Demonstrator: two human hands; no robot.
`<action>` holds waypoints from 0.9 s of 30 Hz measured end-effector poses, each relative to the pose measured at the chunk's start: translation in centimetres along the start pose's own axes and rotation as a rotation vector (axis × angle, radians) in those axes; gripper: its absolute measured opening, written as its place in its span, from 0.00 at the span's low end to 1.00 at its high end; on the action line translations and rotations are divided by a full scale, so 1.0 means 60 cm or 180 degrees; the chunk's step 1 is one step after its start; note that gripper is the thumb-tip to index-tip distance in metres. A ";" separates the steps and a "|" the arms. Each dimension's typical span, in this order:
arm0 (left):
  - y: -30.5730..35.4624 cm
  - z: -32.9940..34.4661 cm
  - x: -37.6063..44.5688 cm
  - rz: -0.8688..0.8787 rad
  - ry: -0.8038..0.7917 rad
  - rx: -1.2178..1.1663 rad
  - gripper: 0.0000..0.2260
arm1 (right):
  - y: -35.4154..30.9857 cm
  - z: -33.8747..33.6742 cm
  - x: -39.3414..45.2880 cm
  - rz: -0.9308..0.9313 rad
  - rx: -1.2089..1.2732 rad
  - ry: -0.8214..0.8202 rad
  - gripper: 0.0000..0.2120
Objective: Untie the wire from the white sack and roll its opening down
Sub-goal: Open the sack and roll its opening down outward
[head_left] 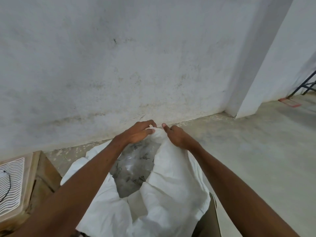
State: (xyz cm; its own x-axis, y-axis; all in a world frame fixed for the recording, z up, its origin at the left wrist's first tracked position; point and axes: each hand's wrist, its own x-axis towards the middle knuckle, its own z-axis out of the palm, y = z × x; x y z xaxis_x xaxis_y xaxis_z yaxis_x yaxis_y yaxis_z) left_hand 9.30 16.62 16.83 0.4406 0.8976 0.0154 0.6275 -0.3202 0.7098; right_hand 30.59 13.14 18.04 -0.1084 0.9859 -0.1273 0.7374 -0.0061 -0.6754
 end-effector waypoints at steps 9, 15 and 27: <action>0.026 -0.003 -0.009 0.0216 -0.0232 0.0545 0.04 | 0.017 0.003 -0.017 0.0089 0.0012 -0.0401 0.41; 0.045 -0.022 -0.010 0.0370 -0.0264 0.0589 0.07 | 0.034 0.018 -0.053 0.0292 -0.0463 -0.0106 0.33; 0.031 -0.046 -0.016 -0.0103 -0.0133 0.0596 0.10 | 0.027 0.007 -0.101 0.0181 -0.0509 0.0125 0.27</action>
State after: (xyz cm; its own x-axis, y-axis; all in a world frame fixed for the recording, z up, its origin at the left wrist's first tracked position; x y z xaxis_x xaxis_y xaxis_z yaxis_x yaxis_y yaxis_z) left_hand 8.27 16.04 20.05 0.4422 0.8962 -0.0374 0.7485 -0.3457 0.5659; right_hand 32.19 7.10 17.42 -0.0397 0.9905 -0.1316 0.8386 -0.0386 -0.5434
